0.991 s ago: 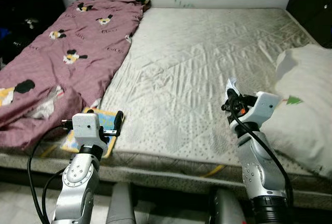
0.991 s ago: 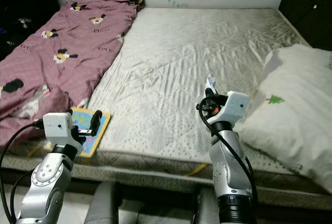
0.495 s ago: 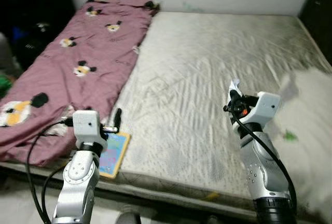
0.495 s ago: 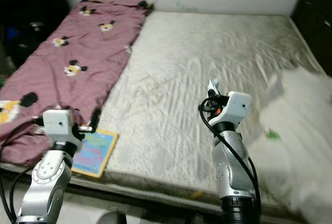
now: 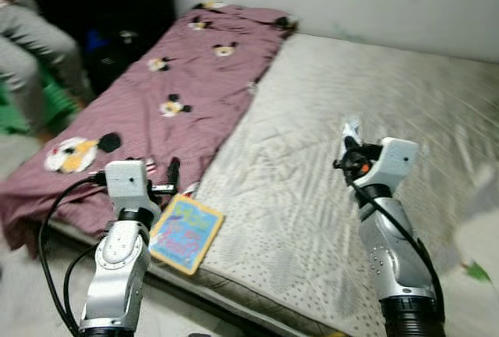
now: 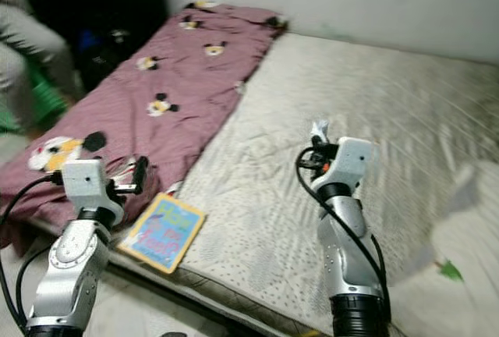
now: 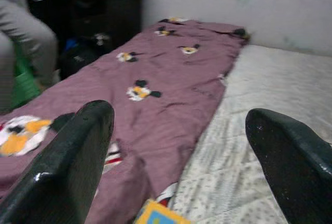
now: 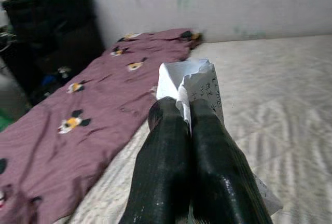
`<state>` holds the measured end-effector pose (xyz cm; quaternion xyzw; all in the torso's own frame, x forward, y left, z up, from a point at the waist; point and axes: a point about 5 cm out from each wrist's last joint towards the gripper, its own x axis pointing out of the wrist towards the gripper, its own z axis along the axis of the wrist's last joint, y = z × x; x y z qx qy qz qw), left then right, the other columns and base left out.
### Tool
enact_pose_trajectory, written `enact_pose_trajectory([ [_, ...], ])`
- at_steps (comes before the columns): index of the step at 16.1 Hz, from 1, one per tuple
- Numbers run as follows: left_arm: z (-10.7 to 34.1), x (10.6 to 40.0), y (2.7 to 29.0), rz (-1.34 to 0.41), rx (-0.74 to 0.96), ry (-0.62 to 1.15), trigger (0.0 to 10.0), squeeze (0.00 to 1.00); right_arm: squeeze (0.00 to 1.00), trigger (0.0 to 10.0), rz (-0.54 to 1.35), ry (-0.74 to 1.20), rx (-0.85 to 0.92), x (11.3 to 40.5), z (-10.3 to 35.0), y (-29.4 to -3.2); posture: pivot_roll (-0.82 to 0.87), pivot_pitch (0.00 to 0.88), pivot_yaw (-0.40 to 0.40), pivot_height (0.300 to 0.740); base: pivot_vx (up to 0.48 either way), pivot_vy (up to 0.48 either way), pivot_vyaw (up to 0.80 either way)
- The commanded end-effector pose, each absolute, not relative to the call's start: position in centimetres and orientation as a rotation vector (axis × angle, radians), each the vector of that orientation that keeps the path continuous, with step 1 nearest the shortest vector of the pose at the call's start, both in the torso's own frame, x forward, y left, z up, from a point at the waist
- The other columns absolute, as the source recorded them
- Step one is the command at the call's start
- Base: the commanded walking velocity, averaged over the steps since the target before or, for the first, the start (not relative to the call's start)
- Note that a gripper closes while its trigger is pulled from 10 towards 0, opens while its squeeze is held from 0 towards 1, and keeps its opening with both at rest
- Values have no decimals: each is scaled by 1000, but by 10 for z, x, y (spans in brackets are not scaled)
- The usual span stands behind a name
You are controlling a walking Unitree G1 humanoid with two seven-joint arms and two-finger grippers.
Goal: Clean up the room
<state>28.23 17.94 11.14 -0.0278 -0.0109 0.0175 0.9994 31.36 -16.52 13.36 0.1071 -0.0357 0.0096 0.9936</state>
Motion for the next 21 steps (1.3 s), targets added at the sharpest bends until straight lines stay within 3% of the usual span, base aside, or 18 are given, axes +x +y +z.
enact_pose_trajectory([
  [1,109,281,181,56,-55,-5,10000,0,0,10000,14,-59,215,312,132,-165,37,0,26,740,0,0,0],
  [5,108,282,171,2,-59,-3,10000,0,0,10000,18,-51,216,311,130,-163,28,0,24,740,0,164,-689],
  [21,107,283,170,14,-82,1,10000,0,0,10000,81,1,160,311,121,-150,31,0,22,740,0,414,0],
])
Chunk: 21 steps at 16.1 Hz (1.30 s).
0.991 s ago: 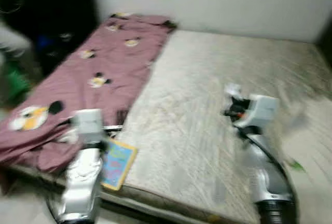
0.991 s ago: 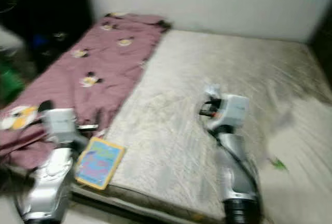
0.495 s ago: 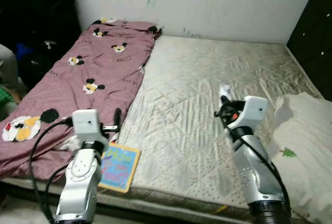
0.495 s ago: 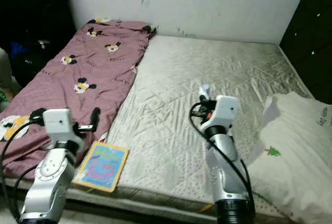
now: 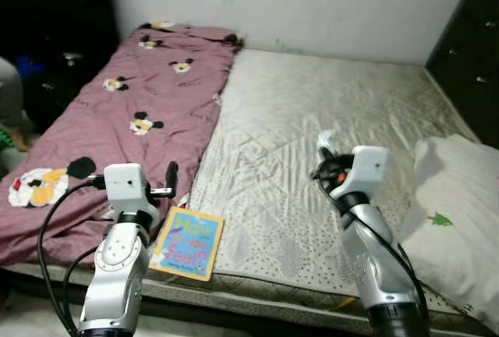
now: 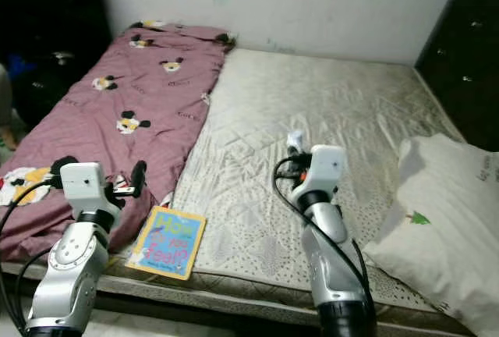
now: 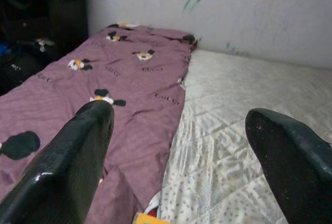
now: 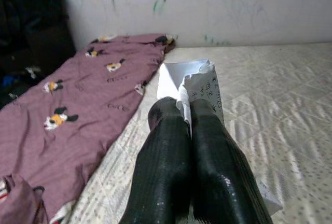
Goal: Clean up the room
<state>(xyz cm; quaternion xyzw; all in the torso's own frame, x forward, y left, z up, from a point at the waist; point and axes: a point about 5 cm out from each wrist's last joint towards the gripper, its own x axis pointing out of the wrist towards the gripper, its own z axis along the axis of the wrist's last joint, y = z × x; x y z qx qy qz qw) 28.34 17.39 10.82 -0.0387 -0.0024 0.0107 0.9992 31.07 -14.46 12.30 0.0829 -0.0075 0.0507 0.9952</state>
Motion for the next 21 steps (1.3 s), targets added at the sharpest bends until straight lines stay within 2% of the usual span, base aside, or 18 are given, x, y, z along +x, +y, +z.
enact_pose_trajectory([
  [1,107,283,170,19,-81,-2,10000,0,0,10000,80,4,167,312,121,-150,31,0,22,740,0,480,0],
  [3,108,284,171,23,-90,-11,10000,0,0,10000,69,0,76,313,121,-146,32,0,20,740,0,480,0],
  [5,108,285,171,26,-86,-14,10000,0,0,10000,135,-25,61,312,122,-140,33,0,18,740,0,480,0],
  [9,111,284,171,18,-77,-40,10000,0,0,10000,142,2,-60,312,118,-139,31,0,19,740,0,62,0],
  [12,111,284,168,-22,-99,-41,10000,0,0,10000,201,-42,63,308,123,-133,31,0,21,740,0,0,0],
  [14,112,284,167,-31,-110,-43,10000,0,0,10000,205,-30,54,308,122,-132,30,0,21,740,0,0,0],
  [17,113,283,166,-51,-113,-52,10000,0,0,10000,206,-27,62,308,121,-133,29,0,24,740,0,0,-800],
  [21,113,283,165,-64,-114,-52,10000,0,0,10000,198,-27,65,308,121,-135,31,0,25,740,287,0,-289],
])
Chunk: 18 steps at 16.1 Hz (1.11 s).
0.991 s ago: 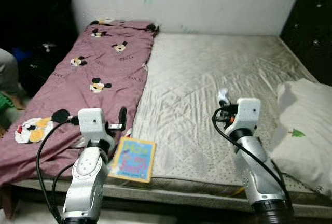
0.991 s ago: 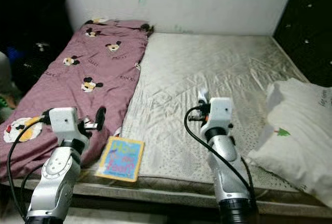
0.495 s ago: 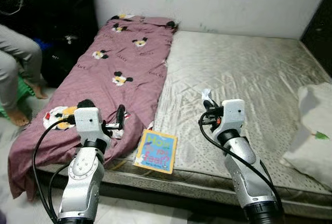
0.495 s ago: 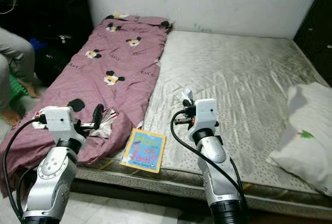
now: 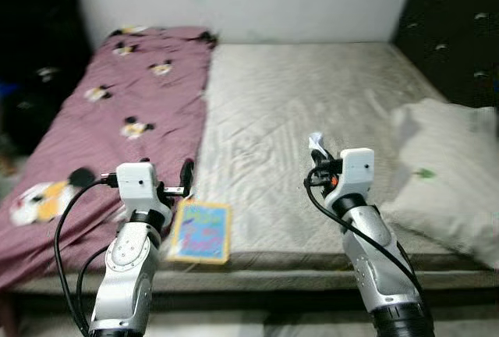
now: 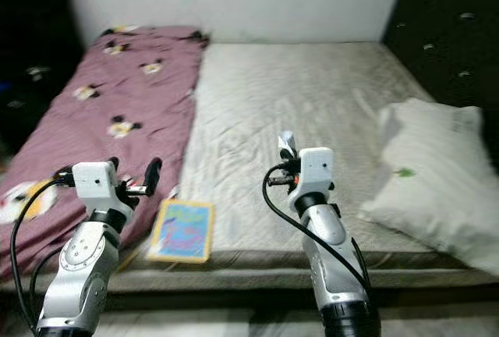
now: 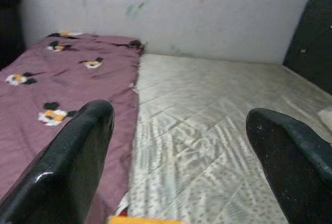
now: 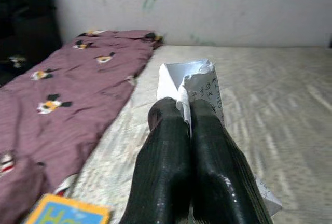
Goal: Clean up the room
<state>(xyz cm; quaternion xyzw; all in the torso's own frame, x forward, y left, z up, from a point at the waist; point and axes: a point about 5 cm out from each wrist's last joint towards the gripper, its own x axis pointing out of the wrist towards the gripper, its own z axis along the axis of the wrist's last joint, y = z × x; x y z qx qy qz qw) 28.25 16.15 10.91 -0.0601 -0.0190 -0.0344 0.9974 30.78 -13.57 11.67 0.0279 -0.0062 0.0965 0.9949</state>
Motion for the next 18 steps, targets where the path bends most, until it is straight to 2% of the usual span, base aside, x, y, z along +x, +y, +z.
enact_pose_trajectory([
  [1,113,283,165,-65,-114,-52,10000,0,0,10000,195,-25,63,308,120,-135,31,0,25,740,311,0,0],
  [12,111,284,166,-64,-98,-33,10000,0,0,10000,138,-25,26,310,116,-144,32,0,30,740,308,0,0],
  [15,111,285,168,-25,-110,-30,10000,0,0,10000,122,-20,19,311,115,-148,33,0,31,740,0,0,0],
  [18,109,285,166,-35,-124,-20,10000,0,0,10000,111,-10,18,311,112,-151,32,0,33,740,0,226,-669],
])
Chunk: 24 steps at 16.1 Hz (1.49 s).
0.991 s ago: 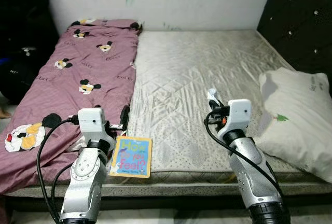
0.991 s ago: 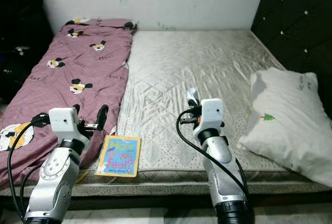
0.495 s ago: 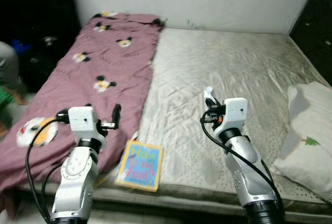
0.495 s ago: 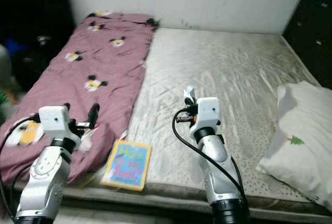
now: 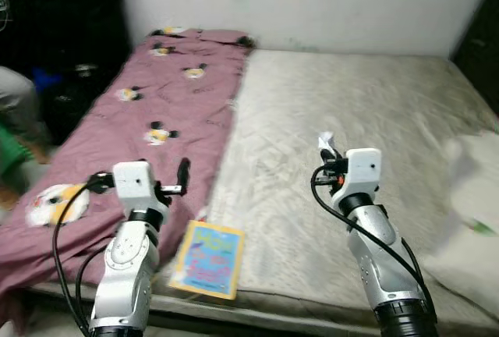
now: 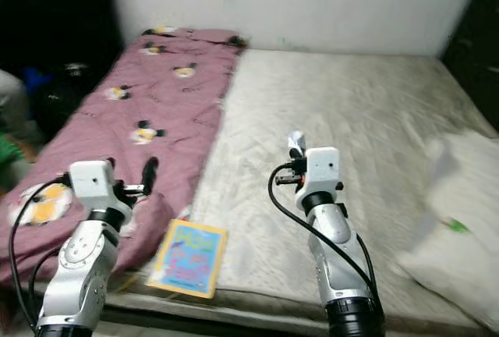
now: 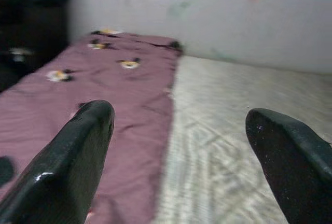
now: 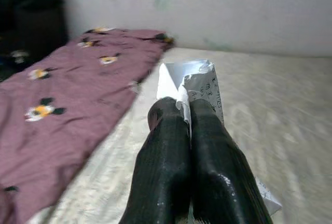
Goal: Clean up the room
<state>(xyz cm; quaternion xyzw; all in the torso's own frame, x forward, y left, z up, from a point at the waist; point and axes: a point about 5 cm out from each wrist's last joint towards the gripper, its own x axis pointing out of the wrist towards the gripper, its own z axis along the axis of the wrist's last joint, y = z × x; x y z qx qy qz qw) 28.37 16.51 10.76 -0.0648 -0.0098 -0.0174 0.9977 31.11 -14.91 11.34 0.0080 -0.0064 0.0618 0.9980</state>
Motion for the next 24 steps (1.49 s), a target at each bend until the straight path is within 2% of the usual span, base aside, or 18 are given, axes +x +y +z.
enact_pose_trajectory([
  [1,108,284,167,-32,-127,-16,10000,0,0,10000,112,-10,17,310,112,-150,28,0,38,740,0,480,-800],
  [24,108,287,163,-35,-145,-9,10000,0,0,10000,218,-15,-7,314,113,-134,19,0,28,740,0,480,-18],
])
